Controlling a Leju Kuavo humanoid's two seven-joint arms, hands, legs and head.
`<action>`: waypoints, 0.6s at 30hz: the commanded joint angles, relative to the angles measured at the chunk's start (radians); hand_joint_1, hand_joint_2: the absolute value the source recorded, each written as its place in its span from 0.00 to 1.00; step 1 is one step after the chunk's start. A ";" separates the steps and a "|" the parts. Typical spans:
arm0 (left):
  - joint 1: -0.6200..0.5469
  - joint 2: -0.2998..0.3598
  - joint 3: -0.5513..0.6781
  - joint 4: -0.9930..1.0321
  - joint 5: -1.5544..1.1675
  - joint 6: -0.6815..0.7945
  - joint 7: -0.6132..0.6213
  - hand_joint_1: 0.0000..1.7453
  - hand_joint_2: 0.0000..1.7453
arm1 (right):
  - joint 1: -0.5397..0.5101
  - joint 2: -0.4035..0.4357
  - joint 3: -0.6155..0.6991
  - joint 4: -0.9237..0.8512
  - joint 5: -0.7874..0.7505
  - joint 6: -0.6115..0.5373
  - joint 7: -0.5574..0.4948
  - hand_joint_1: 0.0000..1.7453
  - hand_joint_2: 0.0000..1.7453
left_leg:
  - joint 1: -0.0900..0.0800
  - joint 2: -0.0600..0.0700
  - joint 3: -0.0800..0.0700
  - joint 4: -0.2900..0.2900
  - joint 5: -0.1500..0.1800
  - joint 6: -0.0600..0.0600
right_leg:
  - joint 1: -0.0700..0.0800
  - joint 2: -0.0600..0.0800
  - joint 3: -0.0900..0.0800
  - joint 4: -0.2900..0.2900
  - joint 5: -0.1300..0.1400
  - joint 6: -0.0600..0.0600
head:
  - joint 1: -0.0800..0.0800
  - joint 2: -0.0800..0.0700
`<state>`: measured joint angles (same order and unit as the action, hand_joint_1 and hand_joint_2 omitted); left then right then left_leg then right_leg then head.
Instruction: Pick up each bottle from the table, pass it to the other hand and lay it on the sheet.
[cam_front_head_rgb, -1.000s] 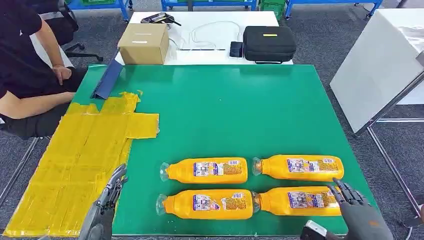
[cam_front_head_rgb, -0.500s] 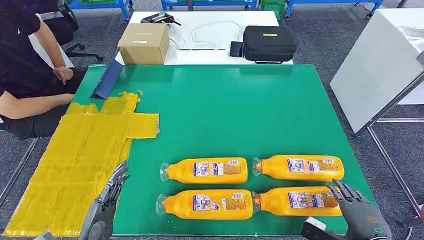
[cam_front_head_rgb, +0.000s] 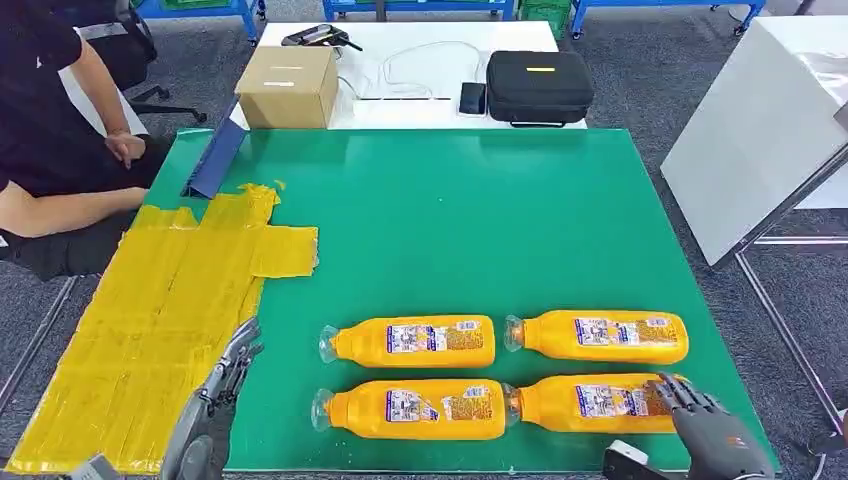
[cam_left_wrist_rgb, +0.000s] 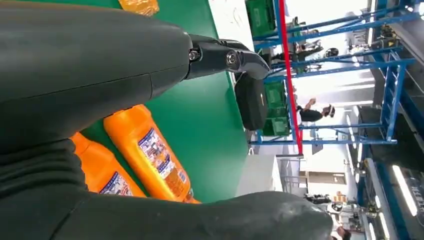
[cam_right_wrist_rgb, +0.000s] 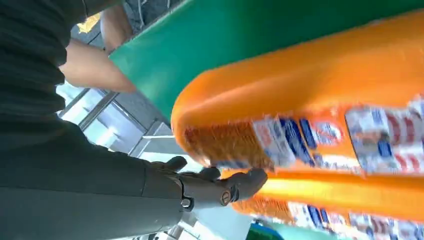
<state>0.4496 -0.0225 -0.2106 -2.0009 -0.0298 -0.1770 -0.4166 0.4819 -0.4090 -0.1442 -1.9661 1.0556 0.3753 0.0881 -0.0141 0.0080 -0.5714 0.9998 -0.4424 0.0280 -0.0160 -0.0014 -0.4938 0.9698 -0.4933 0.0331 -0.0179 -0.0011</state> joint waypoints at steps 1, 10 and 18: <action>-0.028 0.034 -0.027 0.056 0.007 0.005 0.007 0.00 0.00 | -0.062 -0.005 0.049 0.137 0.012 -0.017 0.015 0.00 1.00 | 0.002 0.000 -0.001 -0.001 0.002 -0.003 | 0.002 0.001 -0.001 -0.002 0.003 -0.002 | 0.000 0.000; -0.031 0.033 -0.030 0.060 0.004 0.002 0.010 0.00 0.00 | -0.093 0.009 0.067 0.132 0.028 0.001 0.004 0.00 1.00 | 0.001 0.000 0.000 -0.001 0.001 -0.002 | 0.001 0.000 0.000 -0.002 0.002 -0.001 | 0.000 0.000; -0.063 0.044 -0.045 0.088 0.006 -0.008 0.011 0.00 0.00 | -0.078 -0.056 0.133 0.211 0.006 0.043 0.000 0.04 1.00 | 0.001 -0.002 0.001 -0.001 0.001 -0.002 | 0.001 -0.001 0.001 -0.002 0.001 -0.001 | 0.000 0.000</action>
<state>0.4280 -0.0126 -0.2224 -1.9894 -0.0259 -0.1800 -0.4105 0.4050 -0.4242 -0.0938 -1.8803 1.0910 0.3876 0.0958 -0.0141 0.0082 -0.5711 0.9999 -0.4422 0.0282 -0.0160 -0.0014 -0.4937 0.9698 -0.4932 0.0332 -0.0179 -0.0011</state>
